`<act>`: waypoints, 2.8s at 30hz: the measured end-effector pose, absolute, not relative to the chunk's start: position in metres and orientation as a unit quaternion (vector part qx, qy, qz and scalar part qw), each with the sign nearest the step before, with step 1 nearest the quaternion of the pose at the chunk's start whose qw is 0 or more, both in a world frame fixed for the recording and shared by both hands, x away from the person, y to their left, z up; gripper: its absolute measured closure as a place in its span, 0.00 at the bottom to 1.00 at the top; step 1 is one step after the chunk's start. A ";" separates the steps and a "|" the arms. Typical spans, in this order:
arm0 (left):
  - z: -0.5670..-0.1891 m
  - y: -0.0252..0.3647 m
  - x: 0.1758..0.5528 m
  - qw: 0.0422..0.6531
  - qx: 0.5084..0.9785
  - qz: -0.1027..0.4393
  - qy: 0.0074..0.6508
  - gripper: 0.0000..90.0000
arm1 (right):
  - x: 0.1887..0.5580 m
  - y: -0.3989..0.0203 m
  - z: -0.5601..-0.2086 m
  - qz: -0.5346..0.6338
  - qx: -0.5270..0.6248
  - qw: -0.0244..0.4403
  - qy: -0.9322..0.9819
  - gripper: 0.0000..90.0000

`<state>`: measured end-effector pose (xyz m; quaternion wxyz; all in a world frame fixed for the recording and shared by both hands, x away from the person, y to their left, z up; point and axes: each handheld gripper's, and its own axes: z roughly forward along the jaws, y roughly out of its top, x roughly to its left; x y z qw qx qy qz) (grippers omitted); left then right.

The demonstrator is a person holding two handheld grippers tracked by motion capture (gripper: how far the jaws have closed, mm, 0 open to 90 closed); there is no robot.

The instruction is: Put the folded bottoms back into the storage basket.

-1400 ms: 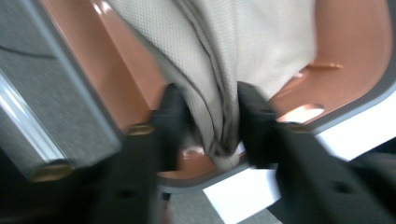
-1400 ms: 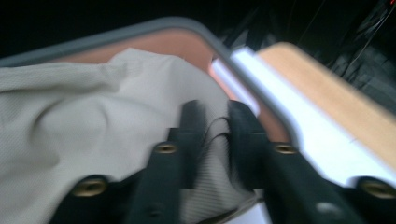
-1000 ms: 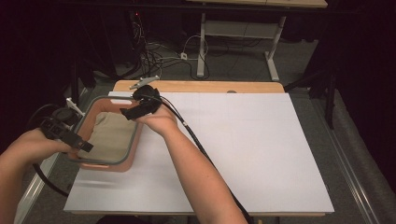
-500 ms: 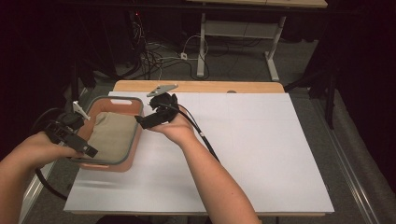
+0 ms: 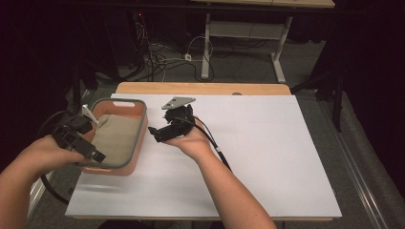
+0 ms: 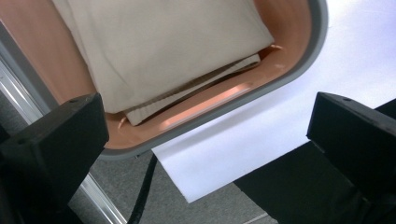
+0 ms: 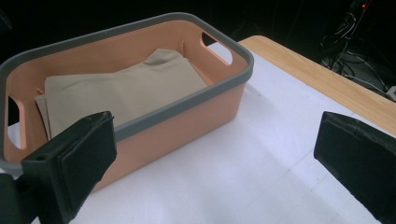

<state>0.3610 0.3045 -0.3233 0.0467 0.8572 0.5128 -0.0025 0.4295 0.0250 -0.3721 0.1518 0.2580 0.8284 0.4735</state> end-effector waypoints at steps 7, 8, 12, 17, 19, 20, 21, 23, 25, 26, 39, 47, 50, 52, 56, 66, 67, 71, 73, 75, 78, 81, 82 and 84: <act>-0.320 0.291 0.359 0.049 0.861 0.000 0.507 0.00 | 0.420 0.004 -0.369 0.481 0.268 0.151 0.821 0.00; -0.320 0.289 0.359 0.049 0.862 -0.001 0.504 0.00 | 0.419 0.000 -0.369 0.482 0.268 0.153 0.820 0.00; -0.320 0.277 0.359 0.053 0.867 0.003 0.495 0.00 | 0.414 -0.015 -0.369 0.480 0.273 0.158 0.818 0.00; -0.321 0.255 0.359 0.044 0.879 0.005 0.476 0.00 | 0.407 -0.033 -0.370 0.479 0.280 0.166 0.815 0.00; -0.321 0.247 0.359 0.043 0.882 0.007 0.470 0.00 | 0.403 -0.041 -0.370 0.479 0.282 0.170 0.814 0.00; -0.322 0.244 0.359 0.043 0.883 0.009 0.468 0.00 | 0.402 -0.045 -0.371 0.478 0.286 0.170 0.813 0.00; -0.322 0.241 0.360 0.043 0.884 0.010 0.466 0.00 | 0.401 -0.048 -0.372 0.477 0.287 0.170 0.813 0.00; -0.322 0.235 0.360 0.042 0.887 0.010 0.461 0.00 | 0.398 -0.055 -0.375 0.474 0.290 0.173 0.813 0.00; -0.323 0.229 0.359 0.042 0.889 0.013 0.455 0.00 | 0.395 -0.062 -0.378 0.472 0.291 0.173 0.814 0.00; -0.324 0.225 0.359 0.044 0.891 0.011 0.453 0.00 | 0.393 -0.065 -0.379 0.471 0.294 0.174 0.814 0.00; -0.336 0.194 0.355 0.081 0.904 0.026 0.418 0.00 | 0.372 -0.107 -0.392 0.462 0.313 0.189 0.808 0.00; -0.343 0.181 0.349 0.126 0.906 0.047 0.402 0.00 | 0.360 -0.131 -0.398 0.465 0.316 0.197 0.803 0.00; -0.349 0.176 0.347 0.138 0.907 0.051 0.394 0.00 | 0.354 -0.139 -0.399 0.463 0.316 0.204 0.803 0.00; -0.355 0.173 0.347 0.140 0.908 0.047 0.391 0.00 | 0.349 -0.144 -0.400 0.461 0.315 0.209 0.802 0.00; -0.369 0.165 0.347 0.144 0.912 0.037 0.382 0.00 | 0.342 -0.157 -0.402 0.466 0.319 0.211 0.797 0.00; -0.401 0.148 0.336 0.222 0.903 0.031 0.367 0.00 | 0.324 -0.186 -0.421 0.463 0.331 0.222 0.792 0.00; -0.405 0.146 0.334 0.230 0.901 0.032 0.365 0.00 | 0.322 -0.189 -0.425 0.462 0.334 0.222 0.791 0.00; -0.424 0.143 0.331 0.266 0.894 0.029 0.359 0.00 | 0.317 -0.200 -0.441 0.465 0.343 0.219 0.786 0.00; -0.433 0.144 0.331 0.287 0.887 0.033 0.359 0.00 | 0.313 -0.204 -0.449 0.468 0.346 0.220 0.783 0.00; -0.442 0.144 0.330 0.309 0.880 0.035 0.360 0.00 | 0.310 -0.208 -0.455 0.467 0.348 0.222 0.782 0.00; -0.454 0.145 0.330 0.344 0.867 0.026 0.359 0.00 | 0.306 -0.212 -0.461 0.463 0.350 0.229 0.781 0.00; -0.463 0.147 0.329 0.382 0.852 0.031 0.356 0.00 | 0.302 -0.217 -0.466 0.463 0.355 0.232 0.778 0.00; -0.466 0.147 0.327 0.393 0.849 0.040 0.351 0.00 | 0.300 -0.218 -0.467 0.465 0.358 0.231 0.776 0.00; -0.469 0.149 0.324 0.417 0.840 0.048 0.344 0.00 | 0.298 -0.223 -0.471 0.466 0.361 0.239 0.772 0.00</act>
